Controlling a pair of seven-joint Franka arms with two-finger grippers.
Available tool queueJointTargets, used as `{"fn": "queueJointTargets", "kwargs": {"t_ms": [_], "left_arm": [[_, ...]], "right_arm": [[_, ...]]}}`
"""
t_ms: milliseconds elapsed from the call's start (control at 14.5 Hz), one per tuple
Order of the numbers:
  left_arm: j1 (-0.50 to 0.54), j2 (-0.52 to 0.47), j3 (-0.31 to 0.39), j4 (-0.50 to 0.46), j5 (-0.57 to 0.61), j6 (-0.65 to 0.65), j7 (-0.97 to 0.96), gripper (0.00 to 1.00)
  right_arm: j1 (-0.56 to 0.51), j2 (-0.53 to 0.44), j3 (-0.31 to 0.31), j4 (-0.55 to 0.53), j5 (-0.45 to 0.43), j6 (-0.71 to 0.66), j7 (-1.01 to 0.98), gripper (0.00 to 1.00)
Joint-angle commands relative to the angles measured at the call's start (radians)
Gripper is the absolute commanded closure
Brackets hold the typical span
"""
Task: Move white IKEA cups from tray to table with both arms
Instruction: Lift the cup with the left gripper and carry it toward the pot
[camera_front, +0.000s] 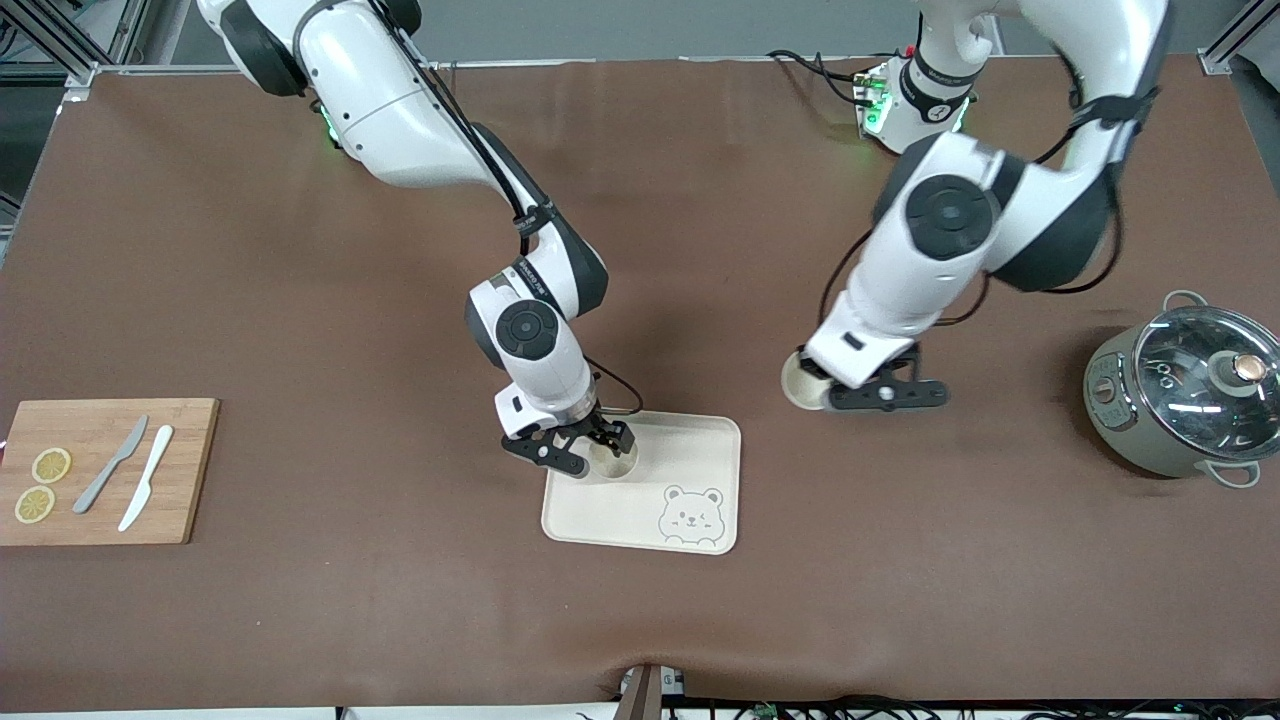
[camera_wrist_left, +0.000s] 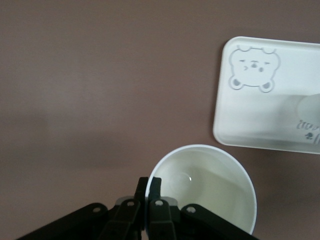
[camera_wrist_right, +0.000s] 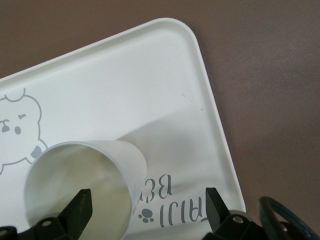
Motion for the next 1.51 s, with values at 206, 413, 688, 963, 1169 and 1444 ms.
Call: {"fn": "queueJointTargets", "kwargs": {"t_ms": [206,413,688,963,1169,1444], "left_arm": [[0.156,-0.177,-0.01,-0.344,-0.085,0.235,0.263,1.0],[0.253,-0.228,-0.01,-0.508,-0.174,0.385,0.469,1.0],[0.319,-0.22,-0.009,-0.655,-0.232,0.589,0.633,1.0],[0.362,-0.199,-0.009,-0.746,-0.236,0.729,0.725,1.0],[0.371,-0.159,-0.009,-0.777,-0.236,0.818,0.758,1.0],[0.398,-0.079,-0.009,-0.783,-0.236,0.921,0.811,1.0]], "right_arm": [[0.014,0.025,-0.012,0.028,-0.02,0.013,0.03,0.2],[0.011,0.025,-0.012,0.028,-0.018,0.013,0.029,0.38],[0.009,0.025,-0.012,0.028,-0.02,0.013,0.029,0.85],[0.008,0.025,-0.012,0.028,-0.02,0.013,0.029,1.0],[0.004,0.023,-0.012,0.028,-0.02,0.012,0.025,1.0],[-0.008,-0.007,-0.01,0.032,-0.018,-0.005,0.015,1.0]]}}
